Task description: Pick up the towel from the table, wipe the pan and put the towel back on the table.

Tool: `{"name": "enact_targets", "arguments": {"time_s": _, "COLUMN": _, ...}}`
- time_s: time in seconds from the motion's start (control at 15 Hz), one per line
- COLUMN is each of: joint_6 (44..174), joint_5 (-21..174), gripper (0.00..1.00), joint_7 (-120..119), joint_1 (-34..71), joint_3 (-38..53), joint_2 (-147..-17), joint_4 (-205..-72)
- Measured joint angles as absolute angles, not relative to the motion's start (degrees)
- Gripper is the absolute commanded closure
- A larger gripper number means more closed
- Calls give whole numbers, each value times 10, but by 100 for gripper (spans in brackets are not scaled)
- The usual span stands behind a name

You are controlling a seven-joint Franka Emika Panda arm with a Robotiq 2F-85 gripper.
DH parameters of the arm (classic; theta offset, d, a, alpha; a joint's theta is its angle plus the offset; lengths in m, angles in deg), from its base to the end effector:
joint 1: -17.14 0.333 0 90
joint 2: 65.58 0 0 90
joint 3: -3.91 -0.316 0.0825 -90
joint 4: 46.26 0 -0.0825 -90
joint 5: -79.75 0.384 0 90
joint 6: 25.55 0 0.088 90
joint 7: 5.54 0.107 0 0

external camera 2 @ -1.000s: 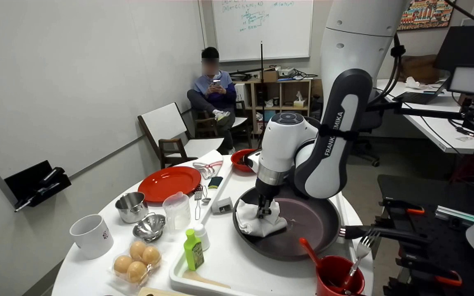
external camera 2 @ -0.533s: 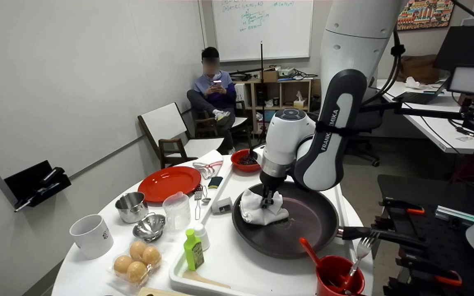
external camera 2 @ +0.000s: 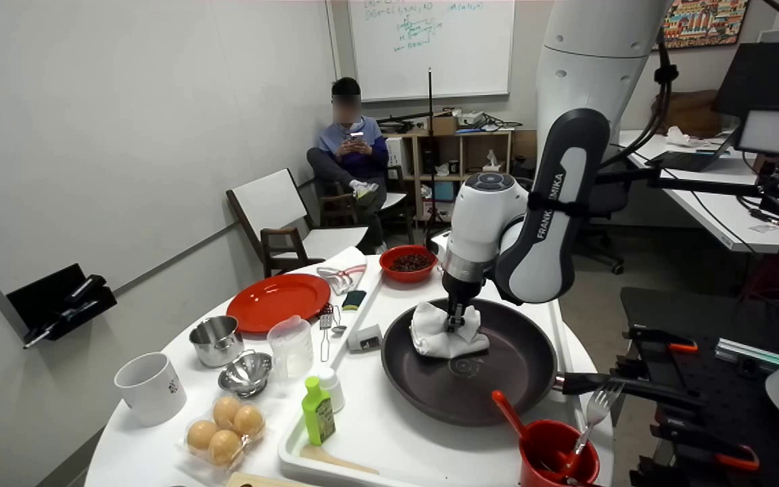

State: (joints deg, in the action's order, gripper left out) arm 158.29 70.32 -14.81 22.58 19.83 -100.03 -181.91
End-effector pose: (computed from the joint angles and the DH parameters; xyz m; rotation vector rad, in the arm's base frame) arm 0.5005 -0.0881 0.1090 2.9094 0.3089 0.3191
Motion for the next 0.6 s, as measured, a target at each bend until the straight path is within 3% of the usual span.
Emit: {"name": "enact_targets", "arguments": {"time_s": 0.6, "joint_6": 1520, "joint_5": 668, "gripper": 92, "joint_7": -195, "joint_1": 221, "joint_3": 197, "joint_2": -939, "joint_4": -1896}}
